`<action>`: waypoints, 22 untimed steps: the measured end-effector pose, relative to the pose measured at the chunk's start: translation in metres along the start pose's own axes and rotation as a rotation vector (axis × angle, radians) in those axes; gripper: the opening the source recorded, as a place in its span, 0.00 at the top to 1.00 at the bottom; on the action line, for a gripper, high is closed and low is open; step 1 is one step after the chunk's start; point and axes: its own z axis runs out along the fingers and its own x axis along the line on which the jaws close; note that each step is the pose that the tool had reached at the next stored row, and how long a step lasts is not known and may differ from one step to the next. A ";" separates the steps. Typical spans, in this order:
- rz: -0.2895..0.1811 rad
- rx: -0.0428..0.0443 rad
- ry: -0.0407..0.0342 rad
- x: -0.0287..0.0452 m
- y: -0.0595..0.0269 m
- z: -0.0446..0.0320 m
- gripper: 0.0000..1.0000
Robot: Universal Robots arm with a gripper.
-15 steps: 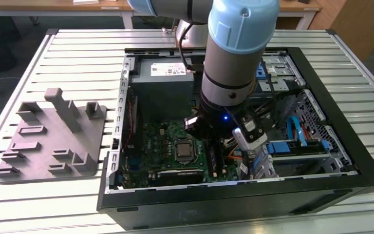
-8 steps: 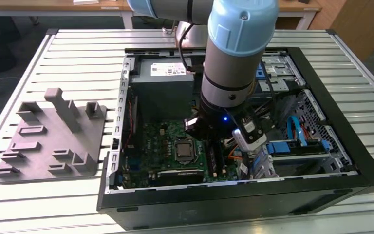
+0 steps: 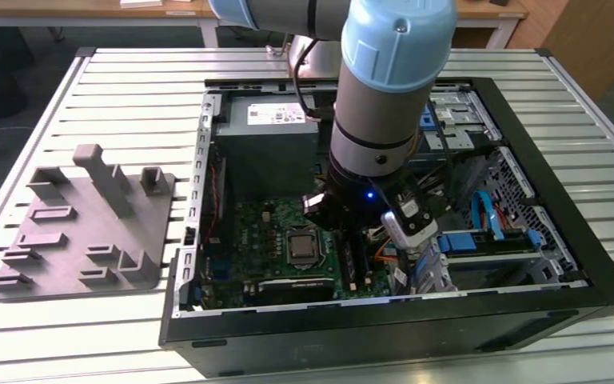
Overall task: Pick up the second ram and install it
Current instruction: 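Insert the second ram into the second slot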
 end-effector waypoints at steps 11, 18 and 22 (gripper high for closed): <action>0.019 0.0001 -0.0005 -0.0004 0.0000 0.0000 0.86; 0.027 0.0004 -0.0006 -0.0010 0.0000 0.0001 0.86; 0.027 0.0001 -0.0006 -0.0010 0.0000 0.0012 0.86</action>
